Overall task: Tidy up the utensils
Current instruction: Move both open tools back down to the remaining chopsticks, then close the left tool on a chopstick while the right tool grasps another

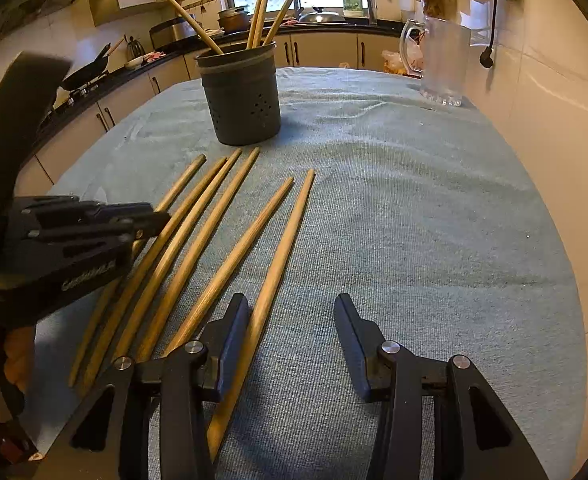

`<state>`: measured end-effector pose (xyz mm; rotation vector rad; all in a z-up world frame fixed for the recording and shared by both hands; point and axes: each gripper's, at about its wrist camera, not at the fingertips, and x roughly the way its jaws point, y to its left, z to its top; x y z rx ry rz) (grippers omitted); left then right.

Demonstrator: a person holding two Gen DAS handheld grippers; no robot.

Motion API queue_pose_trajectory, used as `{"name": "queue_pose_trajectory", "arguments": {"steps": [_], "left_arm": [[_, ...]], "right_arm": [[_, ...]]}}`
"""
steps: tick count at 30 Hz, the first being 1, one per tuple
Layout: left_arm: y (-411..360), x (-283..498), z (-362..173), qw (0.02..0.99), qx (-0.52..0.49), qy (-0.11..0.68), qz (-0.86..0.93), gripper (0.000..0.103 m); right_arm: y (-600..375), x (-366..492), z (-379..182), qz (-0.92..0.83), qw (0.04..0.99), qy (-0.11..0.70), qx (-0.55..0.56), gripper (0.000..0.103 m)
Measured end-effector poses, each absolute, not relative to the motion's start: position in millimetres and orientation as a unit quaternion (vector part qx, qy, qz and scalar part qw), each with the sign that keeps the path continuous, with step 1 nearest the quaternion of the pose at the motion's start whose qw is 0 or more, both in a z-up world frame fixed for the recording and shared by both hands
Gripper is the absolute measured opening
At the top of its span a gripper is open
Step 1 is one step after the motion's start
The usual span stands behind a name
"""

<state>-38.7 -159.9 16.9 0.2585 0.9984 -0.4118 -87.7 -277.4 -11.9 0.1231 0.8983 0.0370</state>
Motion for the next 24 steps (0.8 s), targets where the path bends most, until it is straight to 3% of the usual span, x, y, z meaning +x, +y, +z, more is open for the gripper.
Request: {"name": "queue_pose_trajectory", "arguments": {"steps": [2, 4, 6, 18, 24], "left_arm": [[-154, -39, 18, 0.848, 0.116, 0.480, -0.192, 0.008], [-145, -44, 18, 0.846, 0.108, 0.486, -0.190, 0.007], [-134, -52, 17, 0.845, 0.103, 0.490, -0.190, 0.007], [-113, -69, 19, 0.797, 0.148, 0.555, -0.189, 0.008], [-137, -52, 19, 0.782, 0.196, 0.564, -0.179, 0.014]], "right_arm": [[-279, -89, -12, 0.005, 0.899, 0.434, 0.061, 0.035], [-283, -91, -12, -0.009, 0.898, 0.434, 0.066, 0.016], [-290, -92, -12, -0.013, 0.897, 0.436, 0.073, 0.008], [-318, -108, -6, 0.006, 0.875, 0.471, 0.112, 0.009], [-323, -81, -4, 0.027, 0.847, 0.521, 0.102, 0.010]]}}
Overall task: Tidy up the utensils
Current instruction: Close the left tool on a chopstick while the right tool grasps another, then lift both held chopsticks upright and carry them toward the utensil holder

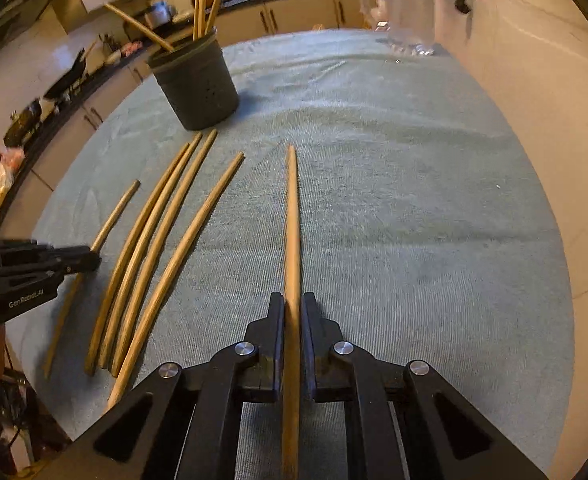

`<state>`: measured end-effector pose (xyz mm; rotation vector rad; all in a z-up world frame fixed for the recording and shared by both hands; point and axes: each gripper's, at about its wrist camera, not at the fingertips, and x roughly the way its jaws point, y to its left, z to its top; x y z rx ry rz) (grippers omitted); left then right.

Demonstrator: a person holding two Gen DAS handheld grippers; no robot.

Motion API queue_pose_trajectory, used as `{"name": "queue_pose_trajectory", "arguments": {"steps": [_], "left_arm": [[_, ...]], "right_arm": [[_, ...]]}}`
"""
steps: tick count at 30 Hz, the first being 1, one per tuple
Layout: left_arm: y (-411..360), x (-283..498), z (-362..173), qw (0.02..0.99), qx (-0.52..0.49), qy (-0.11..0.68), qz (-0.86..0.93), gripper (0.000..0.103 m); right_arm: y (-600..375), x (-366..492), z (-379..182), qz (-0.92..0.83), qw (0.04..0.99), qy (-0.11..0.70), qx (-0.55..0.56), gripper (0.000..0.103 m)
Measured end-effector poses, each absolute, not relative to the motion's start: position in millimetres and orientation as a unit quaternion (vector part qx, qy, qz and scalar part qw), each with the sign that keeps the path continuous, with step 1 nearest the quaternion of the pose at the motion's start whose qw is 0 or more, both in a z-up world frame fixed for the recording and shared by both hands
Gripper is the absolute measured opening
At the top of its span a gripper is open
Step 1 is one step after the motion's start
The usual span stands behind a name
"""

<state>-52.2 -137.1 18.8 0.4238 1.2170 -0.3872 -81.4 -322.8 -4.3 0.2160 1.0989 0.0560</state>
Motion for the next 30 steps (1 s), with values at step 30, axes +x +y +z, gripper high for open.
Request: {"name": "queue_pose_trajectory", "arguments": {"steps": [30], "left_arm": [[-114, -39, 85, 0.878, 0.094, 0.433, -0.181, 0.007]], "right_arm": [[-318, 4, 61, 0.013, 0.880, 0.469, 0.072, 0.006]]}}
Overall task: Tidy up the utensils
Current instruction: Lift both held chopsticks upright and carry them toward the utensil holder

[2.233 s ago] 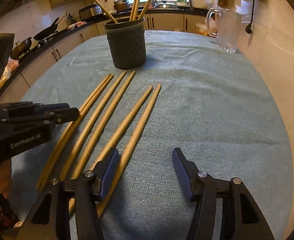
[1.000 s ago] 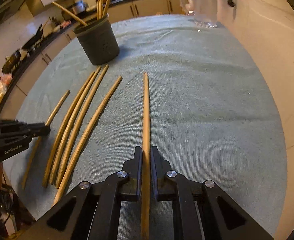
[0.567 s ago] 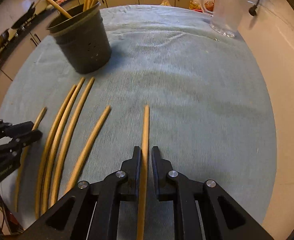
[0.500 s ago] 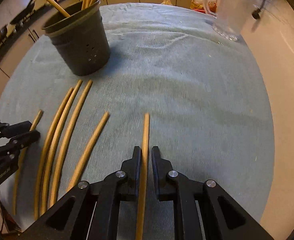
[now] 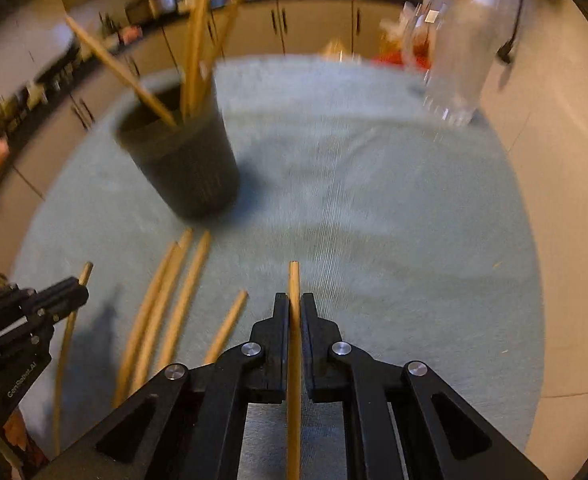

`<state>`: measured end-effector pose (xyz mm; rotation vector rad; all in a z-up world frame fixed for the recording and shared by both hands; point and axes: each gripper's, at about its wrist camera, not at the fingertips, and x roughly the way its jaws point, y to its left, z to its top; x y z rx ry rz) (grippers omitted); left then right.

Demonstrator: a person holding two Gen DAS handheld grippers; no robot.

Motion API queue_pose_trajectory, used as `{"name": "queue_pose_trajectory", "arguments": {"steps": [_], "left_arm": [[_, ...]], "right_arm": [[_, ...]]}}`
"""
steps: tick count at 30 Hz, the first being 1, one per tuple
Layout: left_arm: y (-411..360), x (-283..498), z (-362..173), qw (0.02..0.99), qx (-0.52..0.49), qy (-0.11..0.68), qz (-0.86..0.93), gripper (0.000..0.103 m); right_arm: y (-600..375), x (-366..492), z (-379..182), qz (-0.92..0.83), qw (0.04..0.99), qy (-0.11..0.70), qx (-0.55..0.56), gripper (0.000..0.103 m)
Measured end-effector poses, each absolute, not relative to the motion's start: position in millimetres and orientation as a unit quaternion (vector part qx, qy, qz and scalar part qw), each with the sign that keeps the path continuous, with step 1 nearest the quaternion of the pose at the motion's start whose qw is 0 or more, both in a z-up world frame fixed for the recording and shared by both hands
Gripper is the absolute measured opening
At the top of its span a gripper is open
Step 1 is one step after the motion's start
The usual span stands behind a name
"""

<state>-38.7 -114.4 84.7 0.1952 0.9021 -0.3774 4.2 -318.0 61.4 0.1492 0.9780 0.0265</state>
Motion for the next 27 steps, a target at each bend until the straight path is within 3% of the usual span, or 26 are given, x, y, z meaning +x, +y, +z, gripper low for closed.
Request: {"name": "queue_pose_trajectory", "arguments": {"steps": [10, 27], "left_arm": [[-87, -99, 165, 0.936, 0.039, 0.303, -0.175, 0.007], [-64, -178, 190, 0.952, 0.009, 0.261, -0.157, 0.007]], "right_arm": [[-330, -75, 137, 0.001, 0.941, 0.321, 0.109, 0.006], [-320, -171, 155, -0.003, 0.959, 0.261, 0.106, 0.006]]}}
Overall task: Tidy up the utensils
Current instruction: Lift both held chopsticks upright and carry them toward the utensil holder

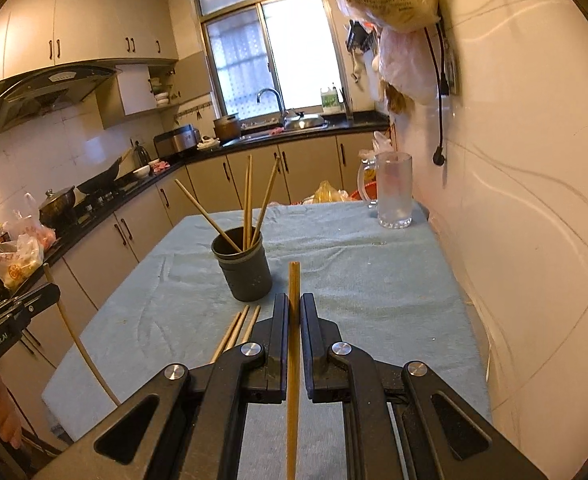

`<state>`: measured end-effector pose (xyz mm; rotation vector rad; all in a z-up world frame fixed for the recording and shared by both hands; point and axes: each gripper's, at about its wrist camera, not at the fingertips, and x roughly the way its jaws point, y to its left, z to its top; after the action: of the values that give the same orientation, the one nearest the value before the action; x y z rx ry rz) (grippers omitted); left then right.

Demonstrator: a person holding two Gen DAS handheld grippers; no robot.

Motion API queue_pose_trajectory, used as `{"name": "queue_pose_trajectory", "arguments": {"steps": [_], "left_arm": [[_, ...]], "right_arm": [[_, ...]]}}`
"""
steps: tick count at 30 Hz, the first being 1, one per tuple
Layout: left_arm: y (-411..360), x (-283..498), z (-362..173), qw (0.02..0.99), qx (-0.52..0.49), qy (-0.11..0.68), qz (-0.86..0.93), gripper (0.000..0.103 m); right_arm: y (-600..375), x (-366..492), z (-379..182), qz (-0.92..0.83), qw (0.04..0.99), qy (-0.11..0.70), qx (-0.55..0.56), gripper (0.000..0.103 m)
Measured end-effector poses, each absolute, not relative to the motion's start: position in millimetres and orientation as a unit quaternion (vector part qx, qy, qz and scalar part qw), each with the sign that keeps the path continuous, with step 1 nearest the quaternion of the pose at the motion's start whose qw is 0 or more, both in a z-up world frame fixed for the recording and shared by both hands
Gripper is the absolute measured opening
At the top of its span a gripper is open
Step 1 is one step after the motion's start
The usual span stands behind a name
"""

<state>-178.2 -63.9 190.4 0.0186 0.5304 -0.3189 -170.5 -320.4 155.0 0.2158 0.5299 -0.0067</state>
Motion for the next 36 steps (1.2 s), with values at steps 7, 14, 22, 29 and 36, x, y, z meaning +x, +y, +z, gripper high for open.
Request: {"name": "queue_pose_trajectory", "arguments": {"steps": [7, 14, 22, 29, 36], "left_arm": [[-46, -188, 196, 0.950, -0.028, 0.268, -0.156, 0.007], [-39, -191, 204, 0.956, -0.038, 0.254, -0.142, 0.007], [-38, -187, 220, 0.959, -0.020, 0.238, -0.155, 0.007], [-41, -170, 224, 0.956, -0.004, 0.250, -0.154, 0.007], [-55, -149, 226, 0.958, 0.048, 0.249, -0.134, 0.007]], "right_arm": [[-311, -183, 166, 0.004, 0.965, 0.244, 0.096, 0.006], [-309, -181, 172, 0.010, 0.966, 0.239, 0.095, 0.006], [-306, -170, 178, 0.018, 0.967, 0.238, 0.094, 0.006], [-304, -156, 184, 0.026, 0.967, 0.235, 0.099, 0.006], [-304, -141, 188, 0.028, 0.968, 0.231, 0.097, 0.006]]}}
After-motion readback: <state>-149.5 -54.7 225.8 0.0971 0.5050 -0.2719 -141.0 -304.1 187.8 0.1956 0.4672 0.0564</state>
